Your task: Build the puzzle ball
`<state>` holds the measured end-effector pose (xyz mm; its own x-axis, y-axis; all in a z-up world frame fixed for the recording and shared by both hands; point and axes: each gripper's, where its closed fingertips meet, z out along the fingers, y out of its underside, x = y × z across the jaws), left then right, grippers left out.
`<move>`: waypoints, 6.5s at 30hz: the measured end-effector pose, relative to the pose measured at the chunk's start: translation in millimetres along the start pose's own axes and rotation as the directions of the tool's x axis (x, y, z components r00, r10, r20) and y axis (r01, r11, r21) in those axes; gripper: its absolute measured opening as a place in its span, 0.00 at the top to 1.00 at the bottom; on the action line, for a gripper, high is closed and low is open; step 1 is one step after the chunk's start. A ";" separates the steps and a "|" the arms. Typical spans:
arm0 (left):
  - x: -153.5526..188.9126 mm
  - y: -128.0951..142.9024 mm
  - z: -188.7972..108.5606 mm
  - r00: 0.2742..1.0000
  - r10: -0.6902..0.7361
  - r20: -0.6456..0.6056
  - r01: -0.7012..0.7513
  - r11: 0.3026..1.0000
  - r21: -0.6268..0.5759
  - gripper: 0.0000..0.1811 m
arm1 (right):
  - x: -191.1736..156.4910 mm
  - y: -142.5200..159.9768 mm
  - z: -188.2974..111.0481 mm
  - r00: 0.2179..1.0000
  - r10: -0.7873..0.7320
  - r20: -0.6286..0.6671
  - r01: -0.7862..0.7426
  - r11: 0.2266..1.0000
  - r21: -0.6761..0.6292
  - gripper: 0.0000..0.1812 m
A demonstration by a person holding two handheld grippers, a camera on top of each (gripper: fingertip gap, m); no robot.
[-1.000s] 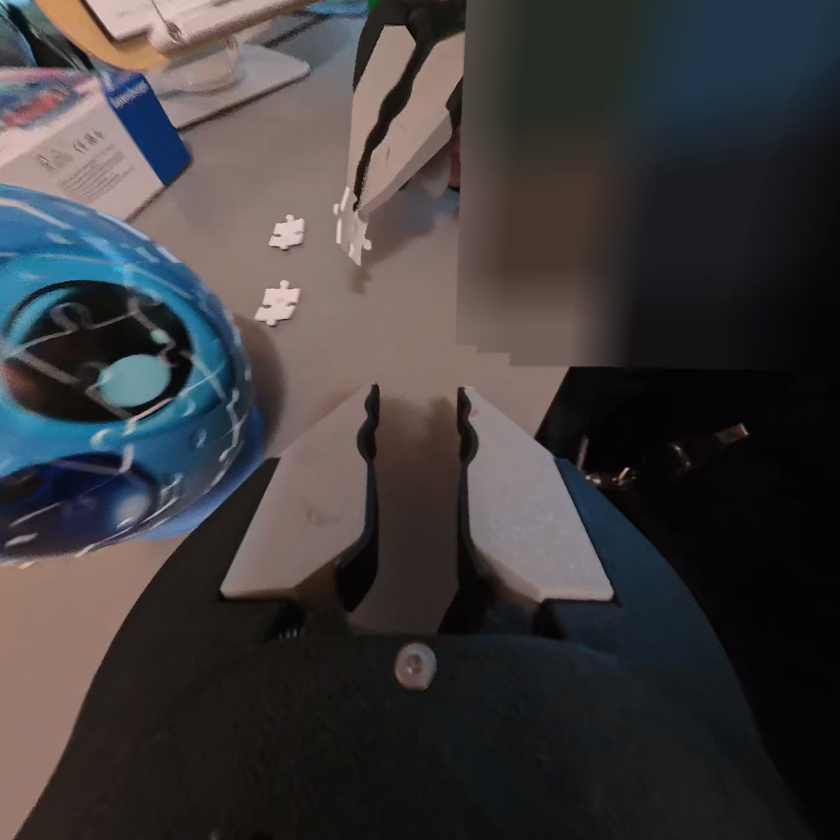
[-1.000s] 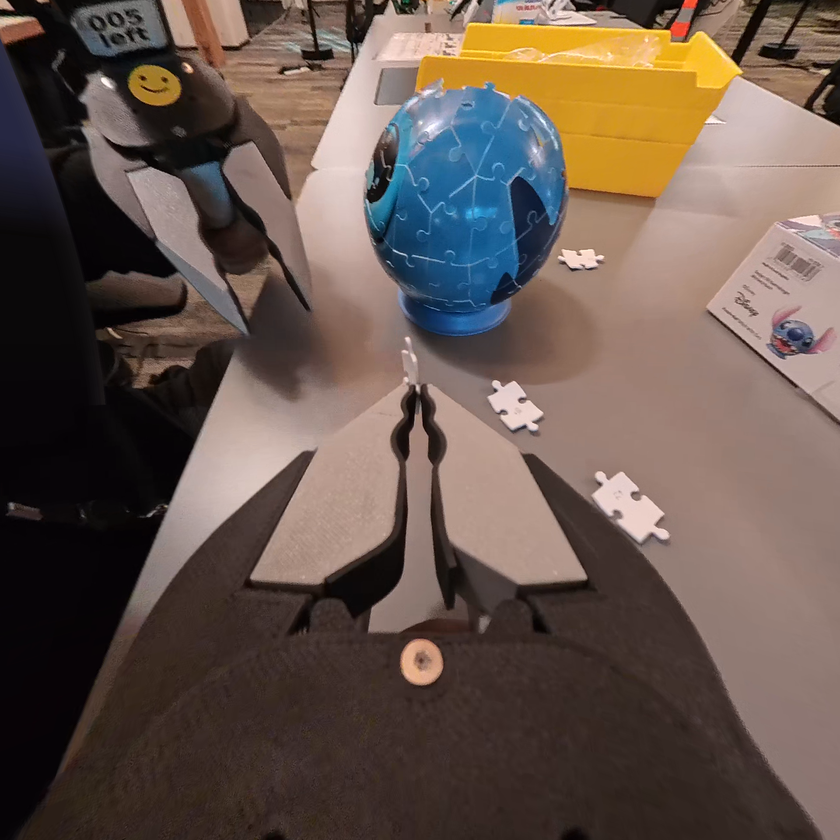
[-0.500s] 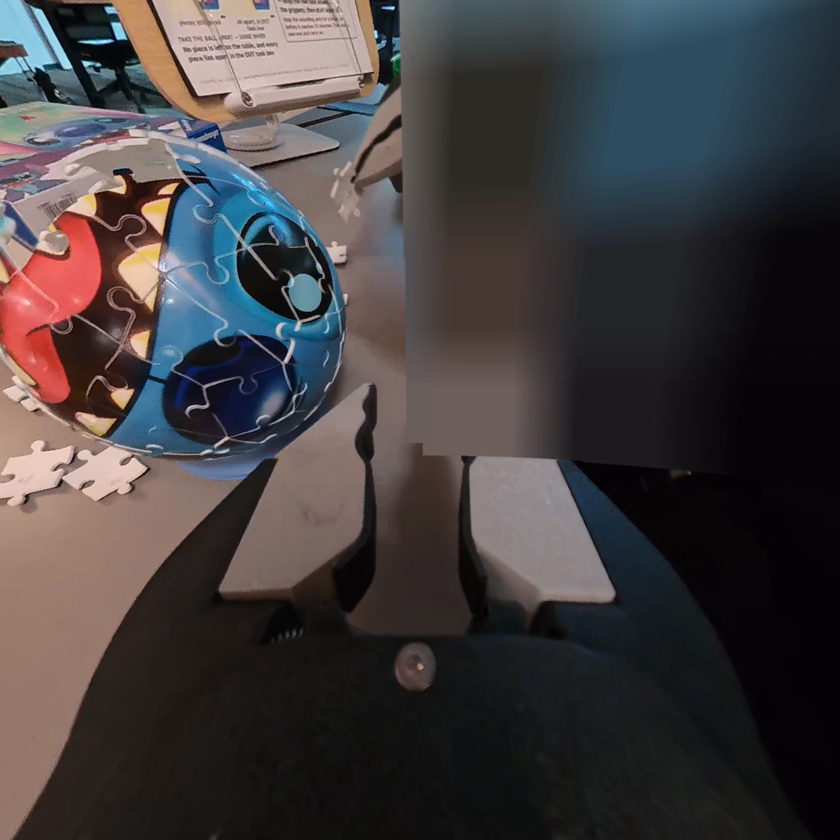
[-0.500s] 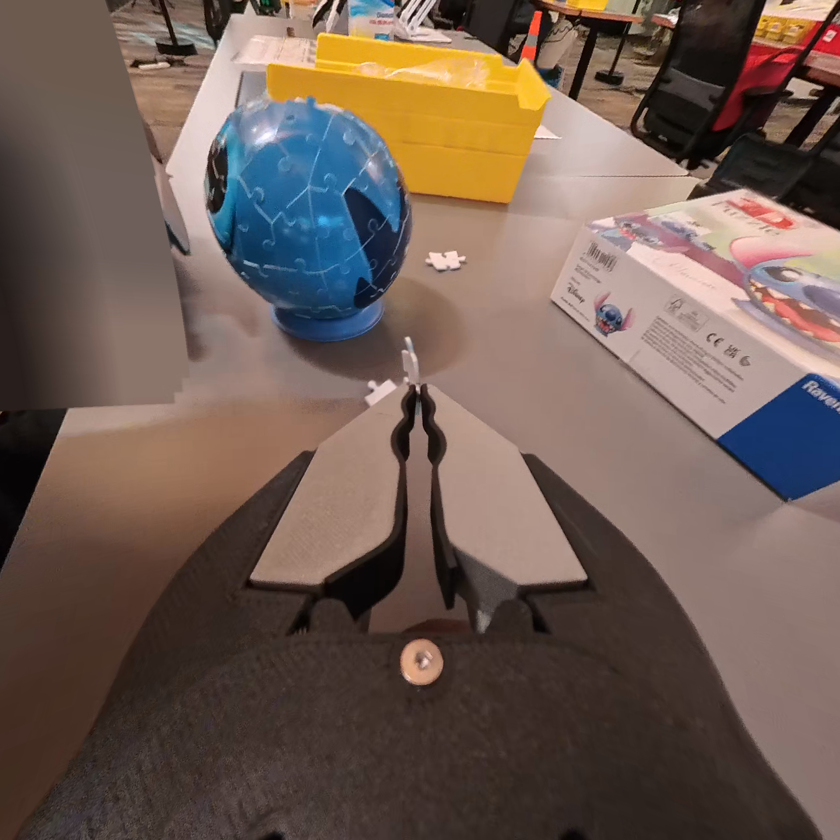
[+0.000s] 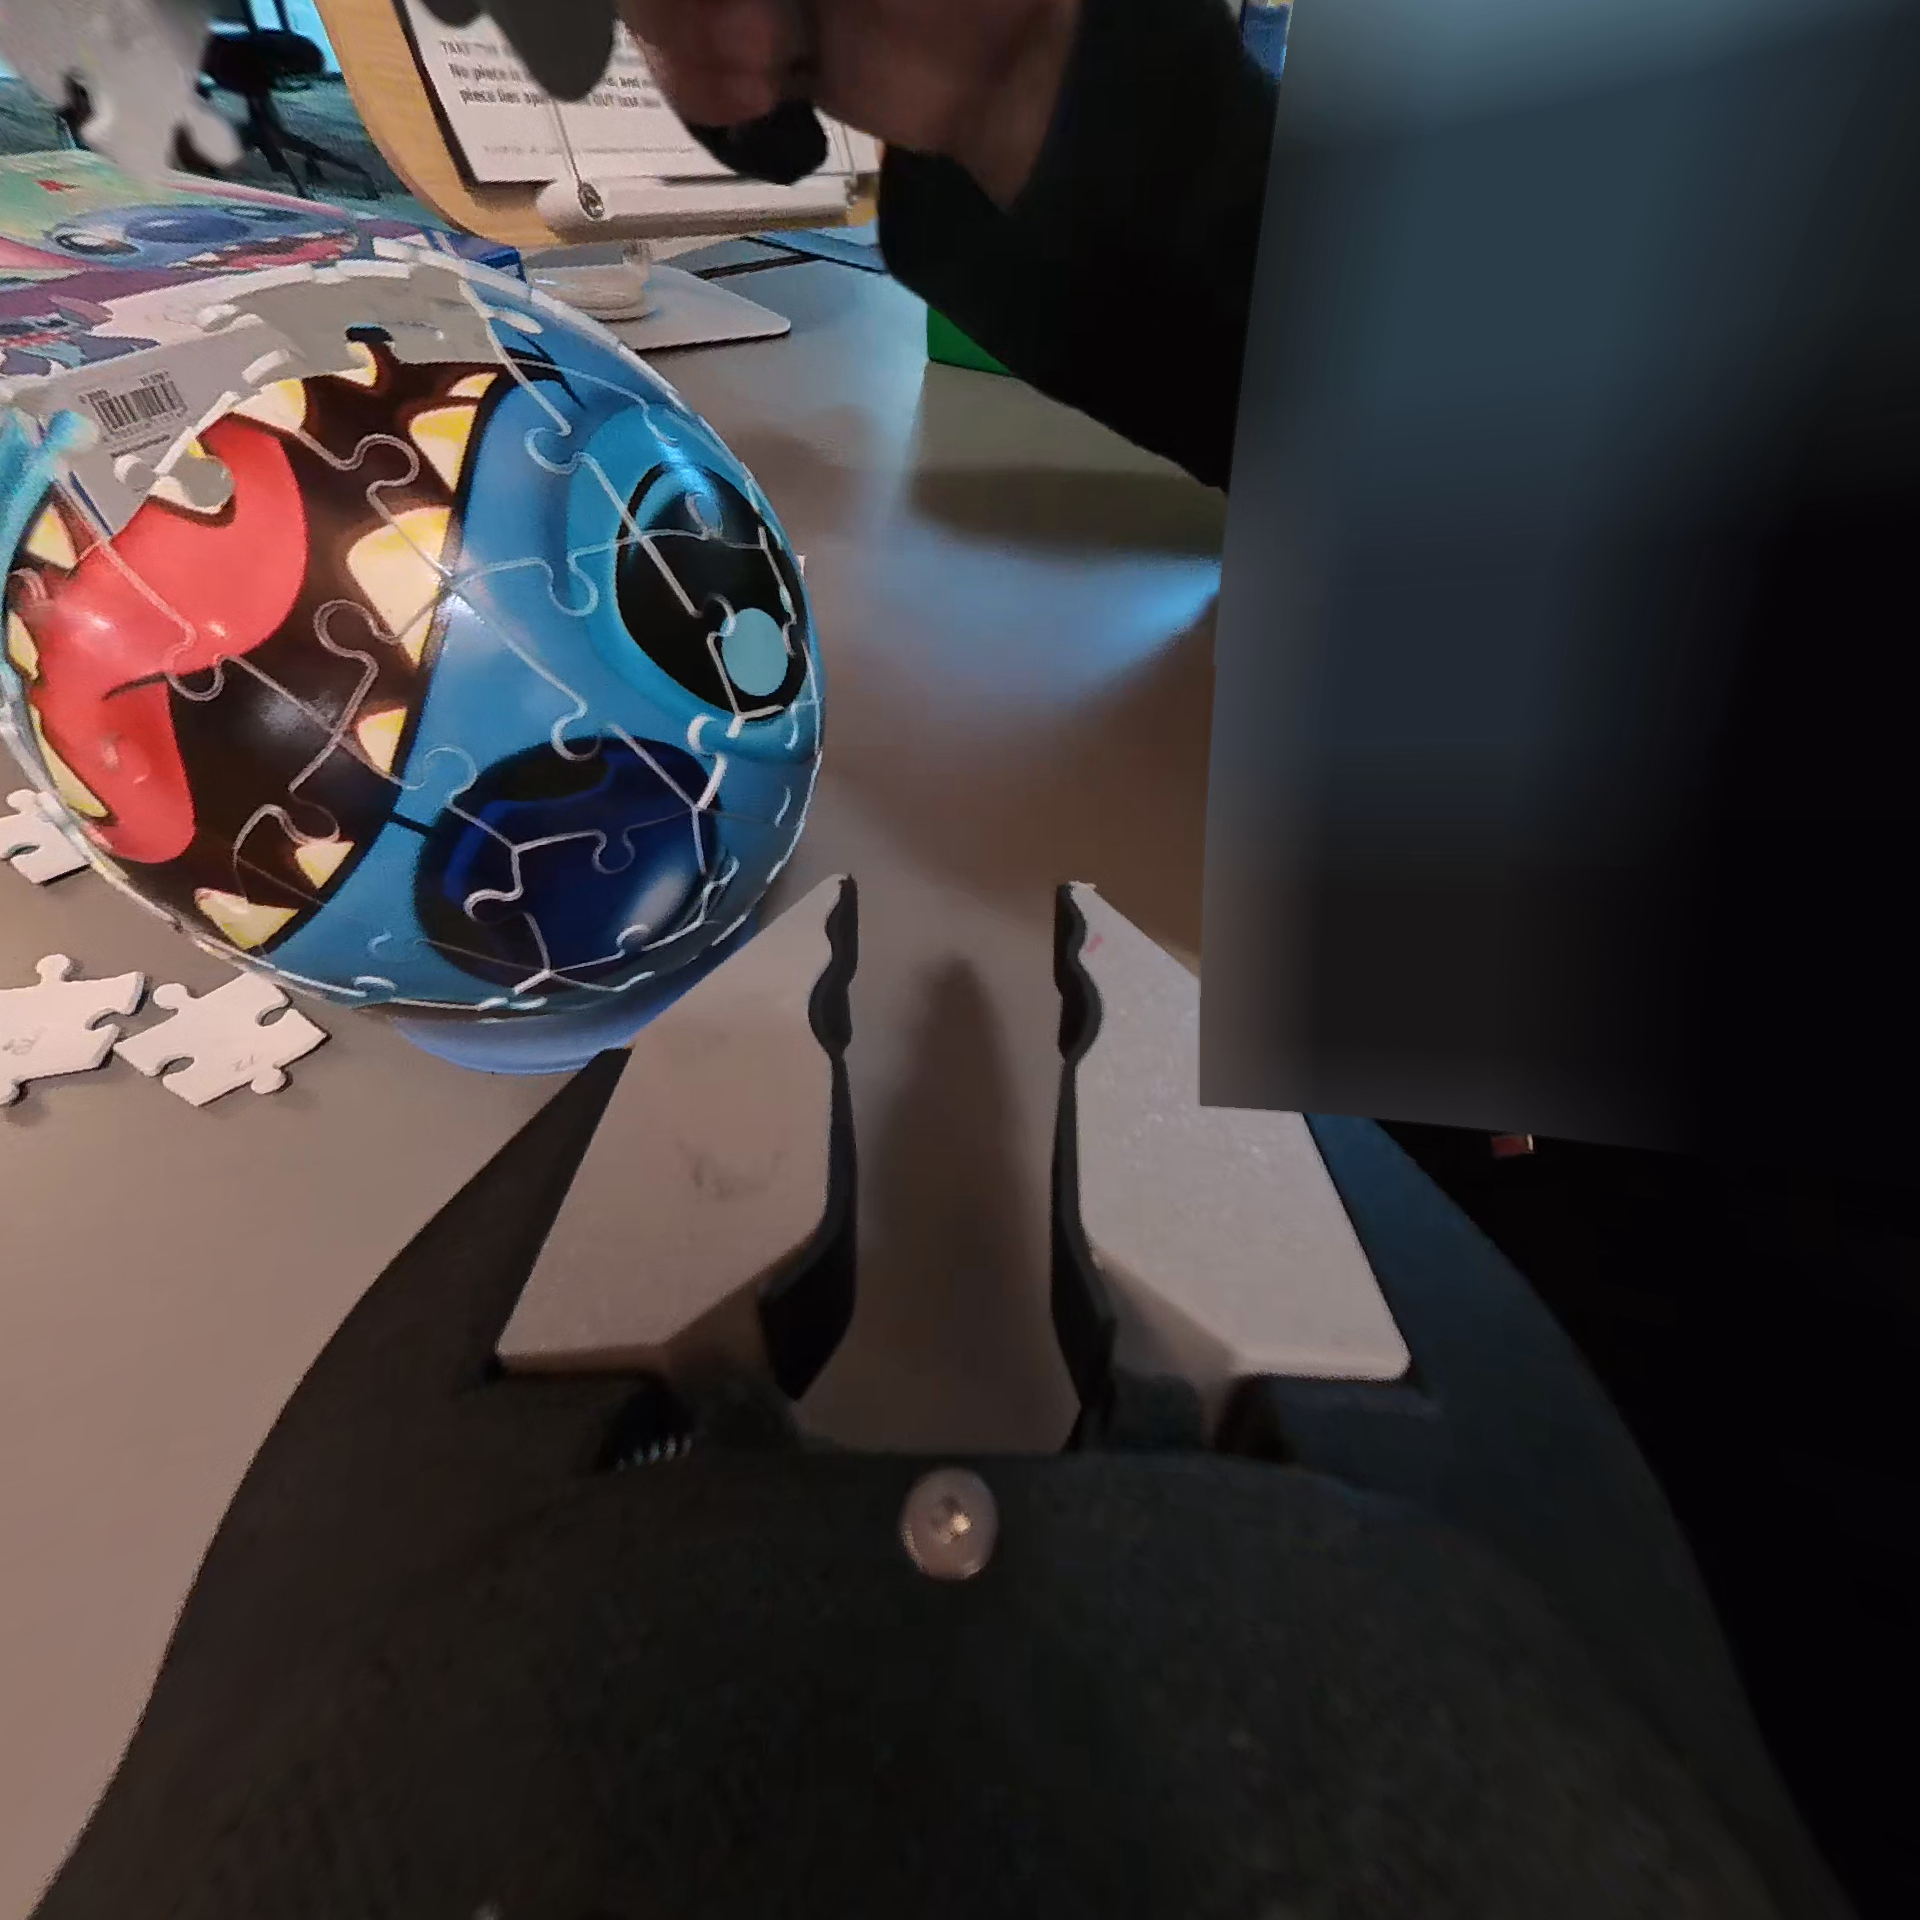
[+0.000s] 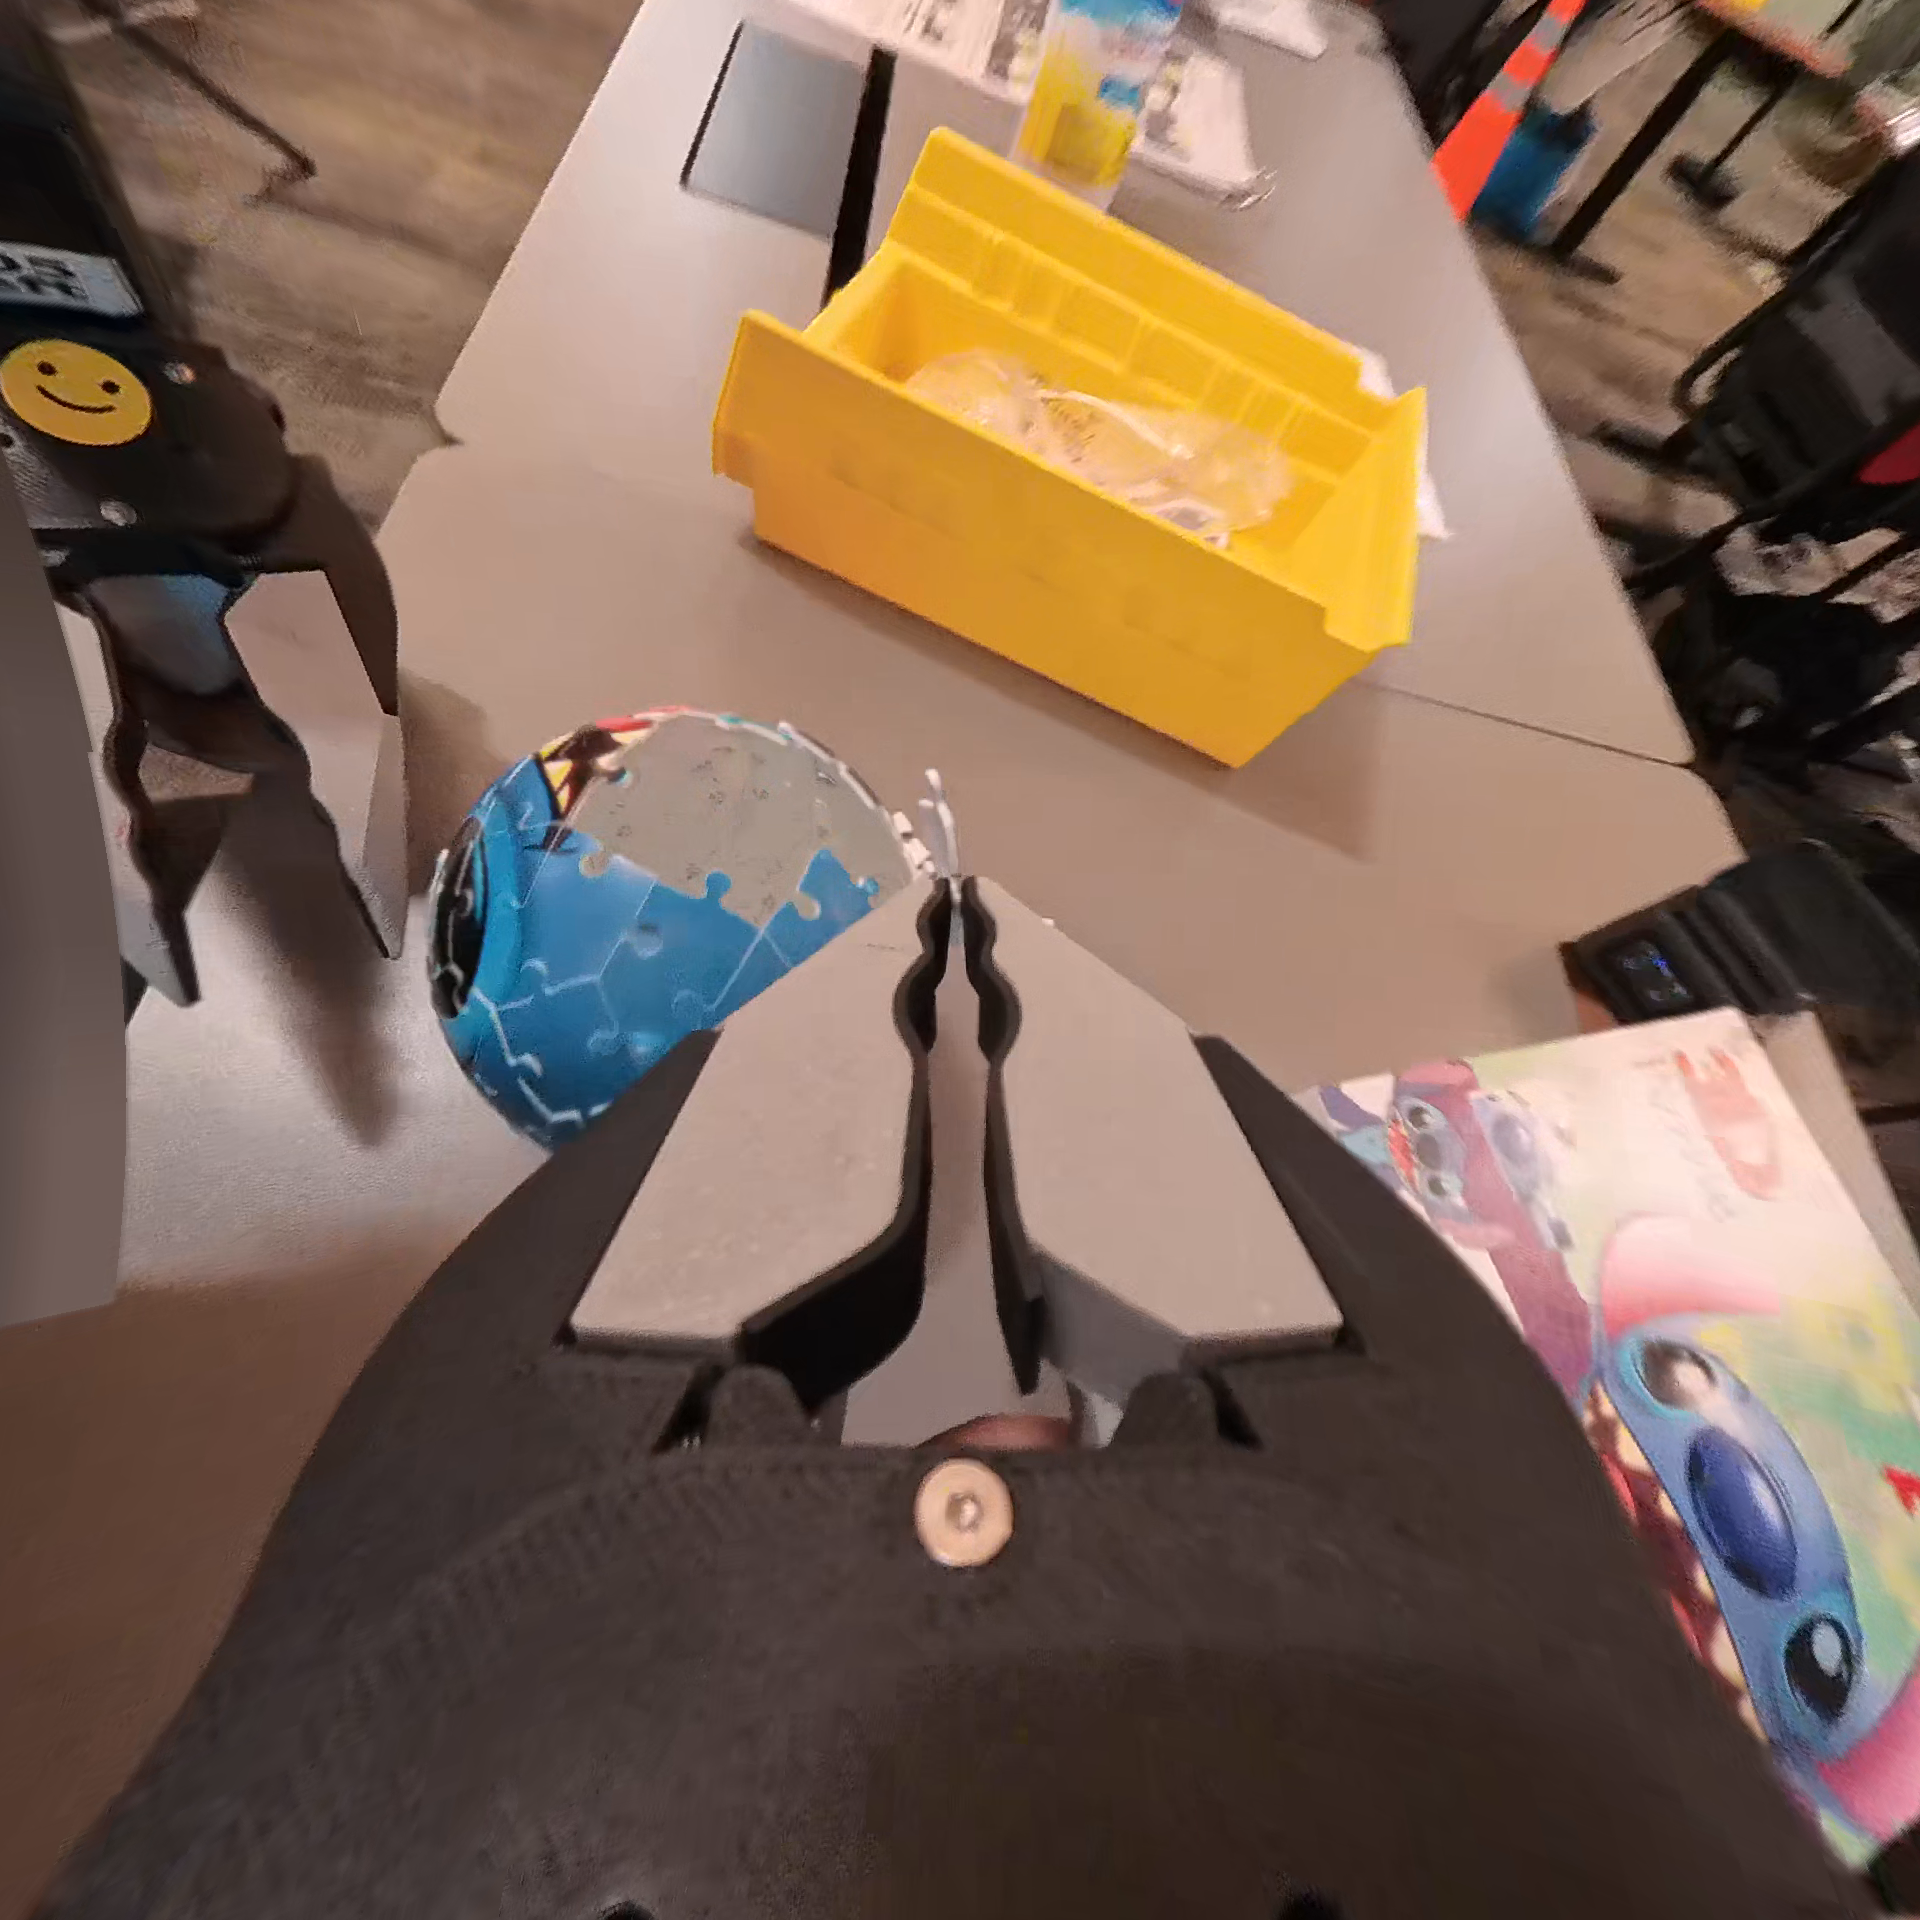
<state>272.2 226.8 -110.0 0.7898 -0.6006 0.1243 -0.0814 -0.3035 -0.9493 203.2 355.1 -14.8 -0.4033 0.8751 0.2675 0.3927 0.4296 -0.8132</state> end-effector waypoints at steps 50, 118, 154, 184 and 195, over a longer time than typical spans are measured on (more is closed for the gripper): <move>-3.2 -7.7 -8.3 1.000 -0.009 0.024 0.007 0.998 0.060 0.80 | -0.1 10.6 37.2 0.932 -0.319 0.170 0.344 0.929 -0.140 1.00; -205.3 -64.4 13.4 0.984 -0.085 0.153 0.084 0.996 0.011 0.90 | 3.6 16.6 52.0 0.928 -0.321 0.191 0.350 0.926 -0.141 1.00; -164.0 -94.6 13.6 0.999 0.046 0.009 -0.047 0.990 0.134 1.00 | 15.5 7.1 58.0 0.973 -0.161 0.165 0.180 0.978 -0.109 1.00; -177.2 -136.1 -15.7 0.994 -0.105 -0.025 0.105 0.890 0.444 1.00 | 27.3 -19.9 51.9 0.963 0.088 0.254 -0.114 0.990 0.087 0.99; -177.5 -137.9 -17.9 0.993 -0.111 -0.029 0.112 0.882 0.457 1.00 | 31.1 -25.1 50.5 0.952 0.141 0.272 -0.180 0.976 0.123 1.00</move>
<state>132.3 362.0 4.1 0.7762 -0.5843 0.2370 0.2944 0.0035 -0.9557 139.0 360.2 -12.3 -0.5531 0.8331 -0.0007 0.3545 0.2346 -0.9052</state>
